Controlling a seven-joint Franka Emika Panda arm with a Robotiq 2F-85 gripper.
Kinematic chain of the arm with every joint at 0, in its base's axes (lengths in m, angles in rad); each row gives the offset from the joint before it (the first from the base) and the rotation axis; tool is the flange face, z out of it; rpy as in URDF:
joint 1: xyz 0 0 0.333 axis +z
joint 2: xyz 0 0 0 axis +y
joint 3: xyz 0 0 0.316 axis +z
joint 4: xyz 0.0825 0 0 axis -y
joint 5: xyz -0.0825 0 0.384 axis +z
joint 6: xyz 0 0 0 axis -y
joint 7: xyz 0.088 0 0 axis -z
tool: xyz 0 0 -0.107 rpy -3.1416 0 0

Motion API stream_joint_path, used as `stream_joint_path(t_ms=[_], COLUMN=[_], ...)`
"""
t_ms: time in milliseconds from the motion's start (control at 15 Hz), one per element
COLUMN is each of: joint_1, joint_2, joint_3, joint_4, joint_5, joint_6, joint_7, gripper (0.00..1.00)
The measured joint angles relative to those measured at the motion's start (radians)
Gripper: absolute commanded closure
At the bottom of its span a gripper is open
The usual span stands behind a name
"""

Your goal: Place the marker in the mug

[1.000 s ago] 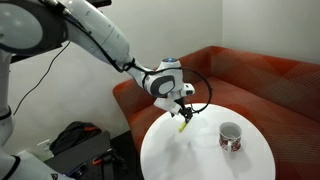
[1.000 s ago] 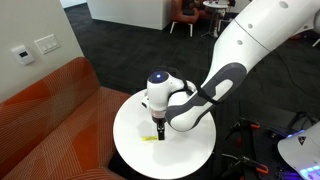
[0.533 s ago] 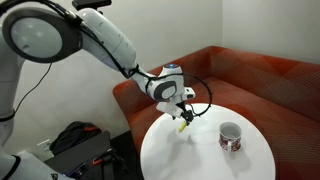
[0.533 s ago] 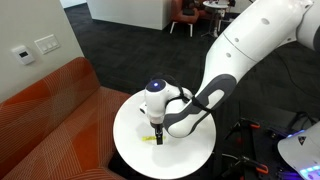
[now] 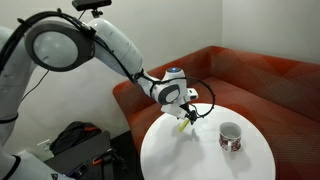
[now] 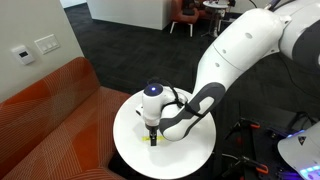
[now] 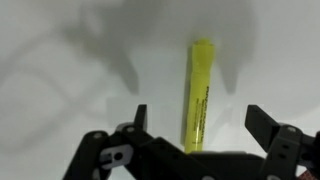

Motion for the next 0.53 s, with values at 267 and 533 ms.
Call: stream_joint_path(t_ms=[267,533], joint_1=[0.001,0.002], joint_2=[0.038,0.070], joint_3=[0.000,0.000], joint_4=[0.055,0.102], joint_5=[0.000,0.000], joint_6=[0.000,0.000], joint_7=[0.000,0.000], gripper=[0.03,0.31])
